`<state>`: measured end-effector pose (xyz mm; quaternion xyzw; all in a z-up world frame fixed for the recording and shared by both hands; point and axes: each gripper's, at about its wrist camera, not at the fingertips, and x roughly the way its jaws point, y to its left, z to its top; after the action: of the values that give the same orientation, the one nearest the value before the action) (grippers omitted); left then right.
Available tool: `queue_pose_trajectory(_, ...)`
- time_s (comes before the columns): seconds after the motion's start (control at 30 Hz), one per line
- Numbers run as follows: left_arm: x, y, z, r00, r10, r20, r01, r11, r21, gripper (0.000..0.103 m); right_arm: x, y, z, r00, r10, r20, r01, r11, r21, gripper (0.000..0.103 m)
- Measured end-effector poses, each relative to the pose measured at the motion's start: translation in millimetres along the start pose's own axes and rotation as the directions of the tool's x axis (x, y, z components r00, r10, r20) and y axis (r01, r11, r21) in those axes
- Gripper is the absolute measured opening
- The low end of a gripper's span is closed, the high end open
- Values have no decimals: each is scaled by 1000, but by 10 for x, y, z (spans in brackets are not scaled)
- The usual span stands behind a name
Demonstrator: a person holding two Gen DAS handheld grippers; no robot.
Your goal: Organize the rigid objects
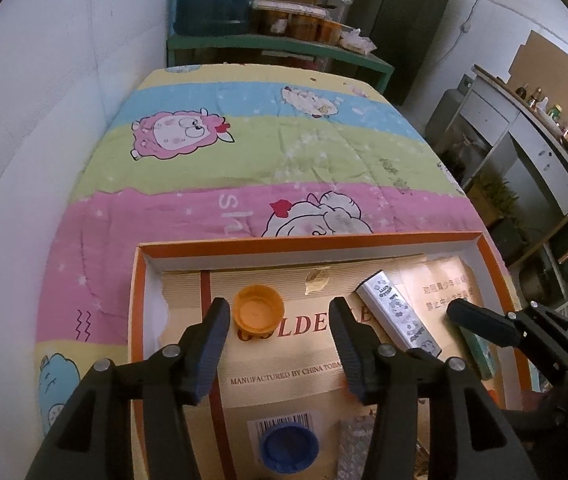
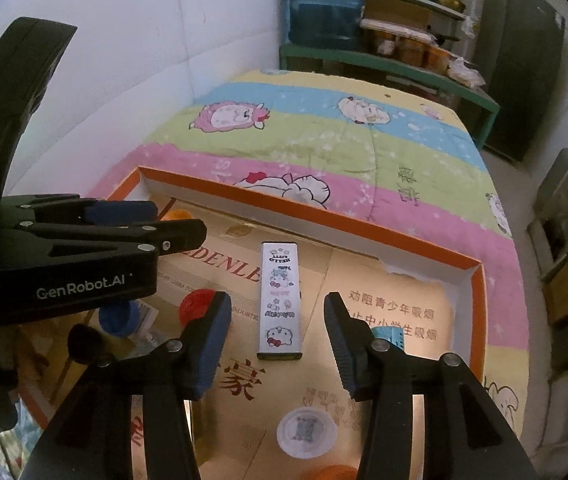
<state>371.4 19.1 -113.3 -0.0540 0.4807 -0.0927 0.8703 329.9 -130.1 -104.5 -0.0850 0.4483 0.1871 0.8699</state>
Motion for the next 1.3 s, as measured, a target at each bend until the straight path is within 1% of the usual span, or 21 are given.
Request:
queue_pose_trajectory(0.1,-57,-2,-18,1000,-1,10,1,1000,-2,52,-55,-13,-25,1000,4,4,-4,1000,13,50)
queue_pose_trajectory(0.17,-91,-10,-34,1000,9,16,-9,1000,0,60,-81,-22,-36,1000,6,6,-6,1000,20,50)
queue_pose_trajectory(0.2,-115,-21,-44,1000,18,22,-18,1000,3,67,-91,-23,-37,1000,6,7,-7,1000,22,50)
queue_pose_trajectory(0.23,-136,-28,-53,999,23,28,-23,1000,7,70,-103,-24,-39,1000,6,8,-7,1000,25,50)
queue_pose_trajectory(0.3,-181,-42,-67,999,33,39,-33,999,14,70,-134,-26,-48,1000,5,10,-5,1000,30,52)
queue_pose_trajectory(0.33,-201,-47,-71,998,35,45,-36,999,15,70,-149,-26,-53,1000,5,12,-5,999,33,55)
queue_pose_trajectory(0.37,-224,-52,-78,998,35,52,-36,999,18,70,-160,-26,-56,1000,3,13,-4,999,36,61)
queue_pose_trajectory(0.43,-268,-66,-90,997,42,63,-43,999,22,70,-188,-34,-65,1000,-4,17,3,999,44,66)
queue_pose_trajectory(0.6,-379,-92,-119,995,49,91,-51,998,27,70,-275,-79,-78,999,-12,36,9,997,73,66)
queue_pose_trajectory(0.7,-434,-109,-139,993,54,105,-57,998,28,70,-326,-99,-93,999,-15,43,11,996,84,78)
queue_pose_trajectory(0.9,-544,-135,-192,990,59,125,-63,998,28,70,-435,-113,-156,997,-37,63,29,993,111,78)
queue_pose_trajectory(1.2,-705,-182,-305,991,43,129,-46,999,23,70,-611,-100,-233,995,-69,76,57,988,143,78)
queue_pose_trajectory(1.3,-811,-210,-366,986,47,158,-51,998,20,70,-662,-66,-264,994,-78,72,68,988,140,78)
